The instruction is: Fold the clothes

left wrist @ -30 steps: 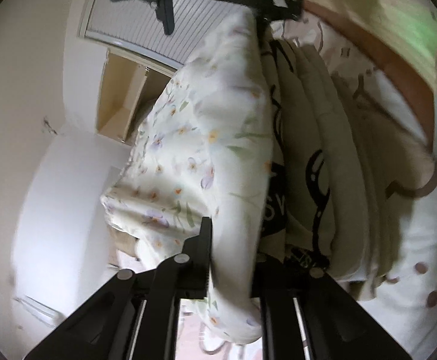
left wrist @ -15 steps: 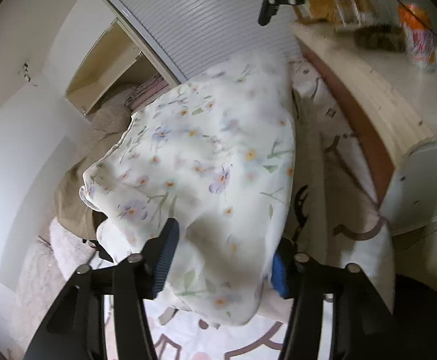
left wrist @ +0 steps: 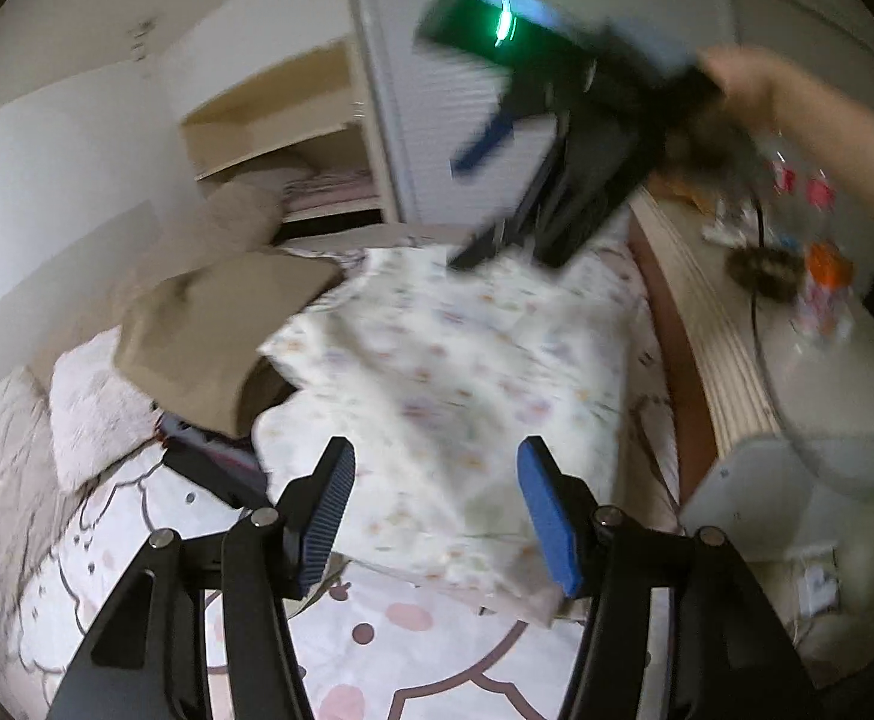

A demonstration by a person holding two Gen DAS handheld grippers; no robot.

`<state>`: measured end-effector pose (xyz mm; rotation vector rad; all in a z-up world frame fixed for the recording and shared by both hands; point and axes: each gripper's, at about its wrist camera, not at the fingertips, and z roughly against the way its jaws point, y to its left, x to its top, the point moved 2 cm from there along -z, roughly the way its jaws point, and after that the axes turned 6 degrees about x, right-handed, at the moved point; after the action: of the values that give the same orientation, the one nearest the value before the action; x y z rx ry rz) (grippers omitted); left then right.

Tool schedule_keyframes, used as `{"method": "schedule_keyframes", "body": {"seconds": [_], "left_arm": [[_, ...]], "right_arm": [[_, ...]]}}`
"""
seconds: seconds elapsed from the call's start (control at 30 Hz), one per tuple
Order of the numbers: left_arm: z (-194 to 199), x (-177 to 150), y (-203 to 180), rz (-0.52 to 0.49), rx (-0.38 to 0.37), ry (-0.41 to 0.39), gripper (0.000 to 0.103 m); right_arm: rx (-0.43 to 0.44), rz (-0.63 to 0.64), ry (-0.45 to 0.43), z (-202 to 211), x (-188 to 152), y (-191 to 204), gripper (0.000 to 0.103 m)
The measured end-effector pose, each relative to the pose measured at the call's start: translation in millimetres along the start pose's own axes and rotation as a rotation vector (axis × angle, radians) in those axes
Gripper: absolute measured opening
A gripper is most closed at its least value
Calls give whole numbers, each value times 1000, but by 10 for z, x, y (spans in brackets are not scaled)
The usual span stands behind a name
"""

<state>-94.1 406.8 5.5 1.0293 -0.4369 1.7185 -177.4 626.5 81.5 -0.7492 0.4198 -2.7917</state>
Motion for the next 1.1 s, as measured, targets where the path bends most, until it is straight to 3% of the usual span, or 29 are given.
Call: {"method": "schedule_keyframes", "body": {"seconds": [0.07,0.23,0.33,0.4,0.53,0.6,0.77,0.9,0.97,1.1], "left_arm": [[3,-52,42,19,13,2,56],[-45,-222,57,13,22,44,56],[-45,-300,59,16,16,63,56],[-43,-336,67,28,11,68,56],[-51,-392,58,52,-8,68,56],[-57,-415,50,63,-21,66,56],[-99,-512,-15,116,-79,47,56],[-115,-614,-158,159,-132,21,56],[-119,-673,-267,176,-160,4,56],[-149,-680,-579,162,-200,-25,56]], "right_arm": [[64,-74,30,-212,114,184,86],[83,-177,101,-753,365,255,86],[129,-227,172,-1110,316,279,87],[160,-262,207,-1260,281,275,94],[167,-284,191,-1278,211,282,100],[139,-278,151,-1106,210,300,99],[156,-350,-159,-140,10,383,100],[219,-534,-292,308,-660,359,101],[284,-635,-314,332,-1005,316,101],[437,-964,-388,248,-1730,4,101]]}}
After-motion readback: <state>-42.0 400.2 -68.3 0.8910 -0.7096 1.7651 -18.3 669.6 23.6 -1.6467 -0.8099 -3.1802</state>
